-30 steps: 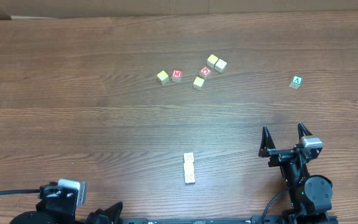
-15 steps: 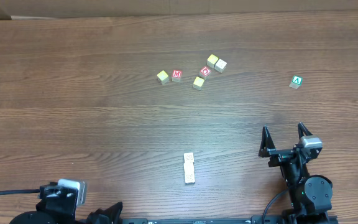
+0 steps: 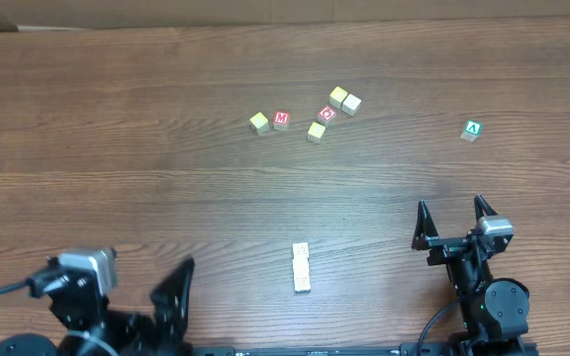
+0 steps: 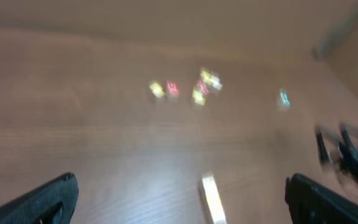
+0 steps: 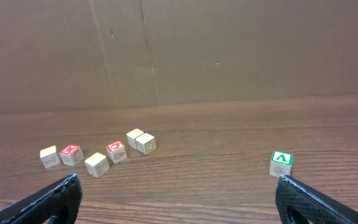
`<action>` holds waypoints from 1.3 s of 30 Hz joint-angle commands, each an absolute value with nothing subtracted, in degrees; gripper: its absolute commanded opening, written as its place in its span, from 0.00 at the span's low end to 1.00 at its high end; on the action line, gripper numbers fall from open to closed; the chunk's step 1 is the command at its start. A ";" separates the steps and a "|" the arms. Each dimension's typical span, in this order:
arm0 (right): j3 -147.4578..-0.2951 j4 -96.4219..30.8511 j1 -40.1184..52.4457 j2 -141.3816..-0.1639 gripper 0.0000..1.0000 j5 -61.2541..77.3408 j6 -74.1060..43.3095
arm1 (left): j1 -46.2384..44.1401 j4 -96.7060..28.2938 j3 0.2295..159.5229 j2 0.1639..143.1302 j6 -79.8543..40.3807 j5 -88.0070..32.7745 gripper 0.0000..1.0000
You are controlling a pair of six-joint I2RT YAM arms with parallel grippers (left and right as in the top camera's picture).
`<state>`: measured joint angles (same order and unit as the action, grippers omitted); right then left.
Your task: Flip 3 blocks
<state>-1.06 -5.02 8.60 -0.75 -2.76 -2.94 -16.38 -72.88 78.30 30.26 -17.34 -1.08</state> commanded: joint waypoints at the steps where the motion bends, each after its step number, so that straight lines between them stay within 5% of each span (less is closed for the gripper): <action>1: -0.47 -4.62 8.23 -0.16 1.00 -2.50 -2.72 | -6.74 -64.88 71.53 28.56 -12.49 -7.79 1.00; 6: -0.47 -4.62 8.23 -0.16 1.00 -2.52 -2.72 | -0.93 -47.53 55.94 20.75 -7.16 -18.48 1.00; 16: -0.47 -4.62 8.23 -0.16 1.00 -2.50 -2.72 | 0.08 -24.47 24.69 4.47 -1.89 -19.07 1.00; 39: -0.47 -4.60 8.23 -0.16 1.00 -2.52 -2.72 | -0.03 -3.36 0.21 0.19 -3.68 -9.32 1.00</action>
<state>-1.06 -4.97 8.60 -0.73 -2.76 -2.98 -0.27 -4.12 2.13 0.95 -1.98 -12.21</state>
